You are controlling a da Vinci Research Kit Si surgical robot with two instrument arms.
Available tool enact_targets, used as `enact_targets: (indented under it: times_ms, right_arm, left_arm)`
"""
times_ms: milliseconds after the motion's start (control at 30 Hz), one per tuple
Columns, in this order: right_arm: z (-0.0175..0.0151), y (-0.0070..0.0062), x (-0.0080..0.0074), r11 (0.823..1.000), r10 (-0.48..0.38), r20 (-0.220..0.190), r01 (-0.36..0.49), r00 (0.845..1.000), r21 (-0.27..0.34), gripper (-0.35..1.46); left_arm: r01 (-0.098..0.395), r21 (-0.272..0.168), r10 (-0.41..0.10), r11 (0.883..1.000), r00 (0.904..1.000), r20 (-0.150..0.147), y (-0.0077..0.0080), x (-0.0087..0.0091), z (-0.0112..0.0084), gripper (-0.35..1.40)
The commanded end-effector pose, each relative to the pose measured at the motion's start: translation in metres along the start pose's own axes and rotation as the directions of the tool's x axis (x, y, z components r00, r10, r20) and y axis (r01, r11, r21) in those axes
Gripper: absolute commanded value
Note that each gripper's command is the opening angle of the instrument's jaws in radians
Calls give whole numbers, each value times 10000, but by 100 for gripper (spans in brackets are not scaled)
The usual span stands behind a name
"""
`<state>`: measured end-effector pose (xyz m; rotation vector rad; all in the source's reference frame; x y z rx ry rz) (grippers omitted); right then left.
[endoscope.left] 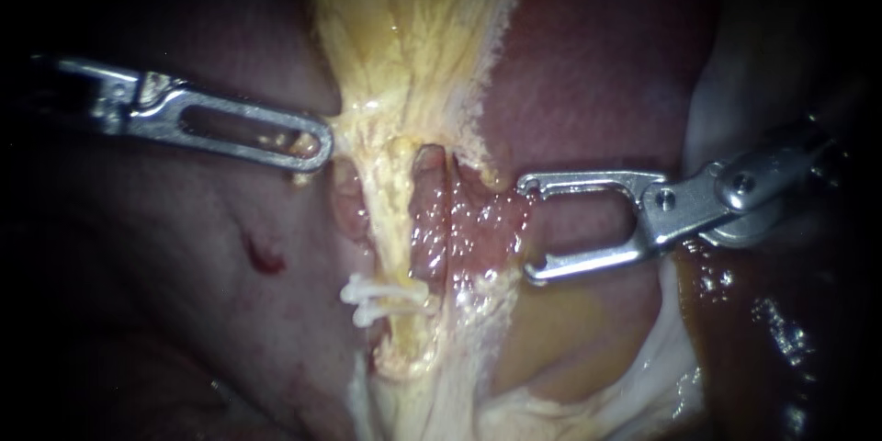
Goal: Going back second clip left tube
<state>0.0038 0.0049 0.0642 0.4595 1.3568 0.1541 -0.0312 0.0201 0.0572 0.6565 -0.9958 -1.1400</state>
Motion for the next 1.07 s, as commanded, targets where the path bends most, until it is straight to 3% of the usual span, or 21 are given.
enact_targets:
  times_ms: [33, 233, 467, 667, 1067]
  right_arm:
    - [0, 0, 0, 10000, 3, -1, -3, 10000, -3, 50]
    - [-3, 0, -2, 10000, 1, 0, -1, 10000, 5, 50]
    - [-3, 0, -2, 10000, 0, -1, 0, 10000, 8, 50]
    - [-3, 0, -2, 10000, -1, -1, 1, 10000, 8, 50]
    - [-3, -1, 0, 10000, 0, -2, 0, 10000, 9, 50]
  left_arm:
    - [-20, 8, 21, 10000, 10000, -25, 0, 3, 5, -35]
    - [-191, -123, 189, 9997, 9997, -125, 5, 10, 35, -35]
    - [-429, -346, 420, 9985, 9987, -277, 21, 11, 70, -35]
    - [-482, -385, 467, 9981, 9982, -386, 35, 13, 76, -35]
    - [-489, -405, 472, 9980, 9980, -409, 34, 14, 75, -35]
